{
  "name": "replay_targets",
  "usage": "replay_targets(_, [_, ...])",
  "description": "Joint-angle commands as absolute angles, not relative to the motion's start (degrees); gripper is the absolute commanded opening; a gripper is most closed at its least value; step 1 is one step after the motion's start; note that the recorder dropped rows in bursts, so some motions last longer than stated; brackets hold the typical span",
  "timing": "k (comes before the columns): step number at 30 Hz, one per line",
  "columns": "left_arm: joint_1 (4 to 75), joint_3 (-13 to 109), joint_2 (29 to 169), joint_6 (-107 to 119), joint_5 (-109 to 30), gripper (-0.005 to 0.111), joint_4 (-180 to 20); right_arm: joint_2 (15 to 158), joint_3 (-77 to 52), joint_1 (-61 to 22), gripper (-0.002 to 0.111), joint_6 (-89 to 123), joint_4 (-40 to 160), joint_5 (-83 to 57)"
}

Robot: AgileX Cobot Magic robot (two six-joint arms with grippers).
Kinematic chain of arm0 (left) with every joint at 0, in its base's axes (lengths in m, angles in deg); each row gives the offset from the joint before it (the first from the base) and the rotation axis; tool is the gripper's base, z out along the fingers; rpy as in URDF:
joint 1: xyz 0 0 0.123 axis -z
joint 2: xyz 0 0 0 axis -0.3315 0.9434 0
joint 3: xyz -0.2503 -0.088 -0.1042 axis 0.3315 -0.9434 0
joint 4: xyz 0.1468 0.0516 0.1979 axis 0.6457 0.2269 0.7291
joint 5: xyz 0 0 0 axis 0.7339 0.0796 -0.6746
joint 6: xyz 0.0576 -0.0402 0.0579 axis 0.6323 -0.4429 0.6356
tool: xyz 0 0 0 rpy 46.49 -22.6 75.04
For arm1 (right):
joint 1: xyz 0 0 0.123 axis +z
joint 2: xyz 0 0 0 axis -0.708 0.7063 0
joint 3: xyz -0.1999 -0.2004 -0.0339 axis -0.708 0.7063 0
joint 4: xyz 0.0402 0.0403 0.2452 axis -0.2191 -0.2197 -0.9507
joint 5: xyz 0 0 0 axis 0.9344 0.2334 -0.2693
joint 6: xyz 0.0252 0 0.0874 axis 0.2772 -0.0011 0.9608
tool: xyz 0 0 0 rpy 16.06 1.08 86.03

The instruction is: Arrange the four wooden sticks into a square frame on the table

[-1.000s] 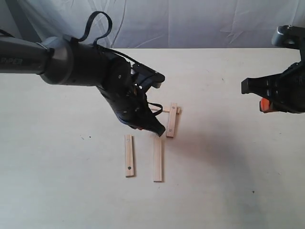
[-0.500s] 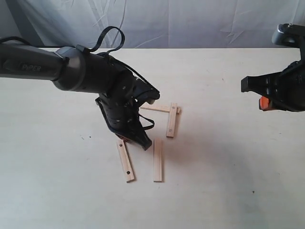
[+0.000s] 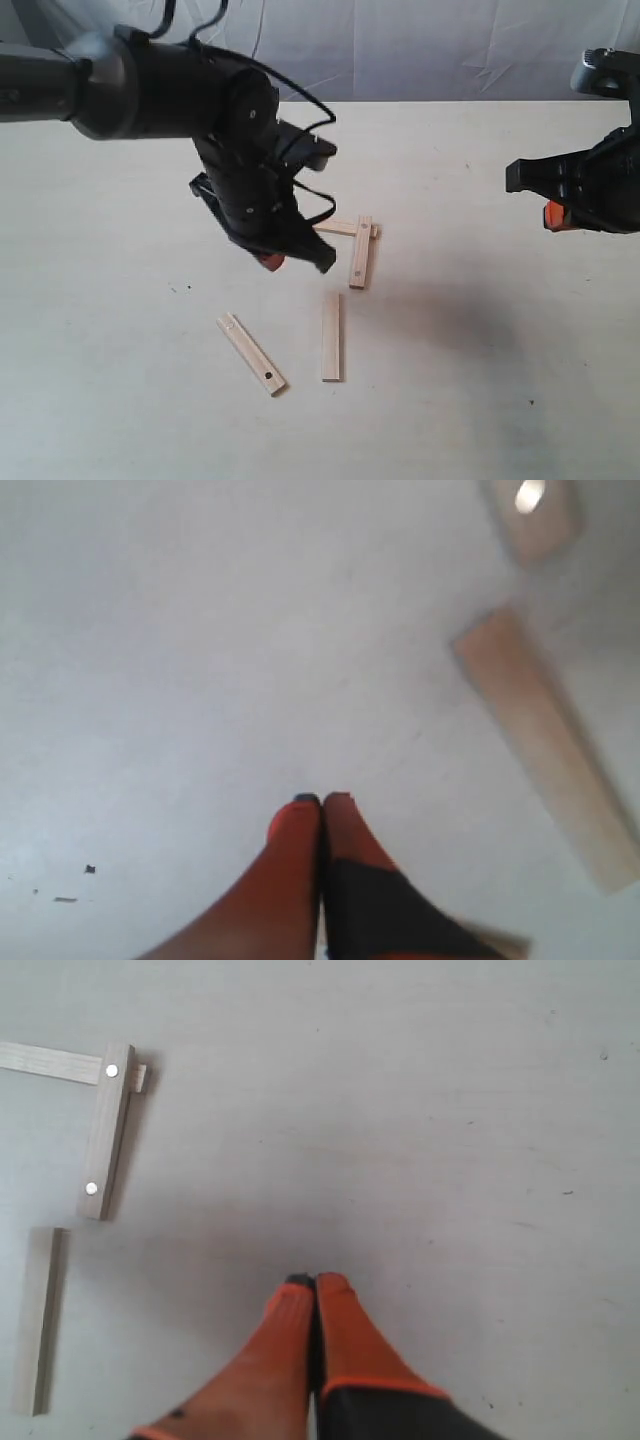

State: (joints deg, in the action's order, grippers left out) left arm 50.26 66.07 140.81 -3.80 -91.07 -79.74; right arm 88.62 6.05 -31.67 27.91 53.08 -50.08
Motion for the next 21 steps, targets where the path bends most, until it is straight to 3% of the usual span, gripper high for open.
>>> replay_targets(1, [53.99,67.06,139.89,-13.23,-89.90,0.000,-80.31,88.22,6.35,-31.74,-0.001,27.41,52.60,-49.44])
replay_targets(7, [63.21,66.54,144.02,-33.99,-82.19,0.002,-74.90,88.22,6.35,-31.74,-0.001,27.41,53.40,-50.14])
replay_targets(9, [63.51,66.54,144.03,-36.82,-82.30,0.013,-74.89,88.22,6.35,-31.74,-0.001,27.41,53.40,-50.14])
replay_targets(11, [63.51,66.54,144.03,-37.32,-84.47,0.036,-72.60,88.22,6.35,-31.74,-0.001,27.41,53.42,-50.24])
replay_targets(13, [63.51,66.40,144.03,-39.10,-85.14,0.045,-71.28,88.22,6.35,-31.74,-0.001,27.57,53.42,-50.23])
replay_targets(21, [63.51,63.39,147.60,-44.27,-82.07,0.047,-72.55,88.22,6.35,-31.74,-0.001,27.55,52.61,-50.23])
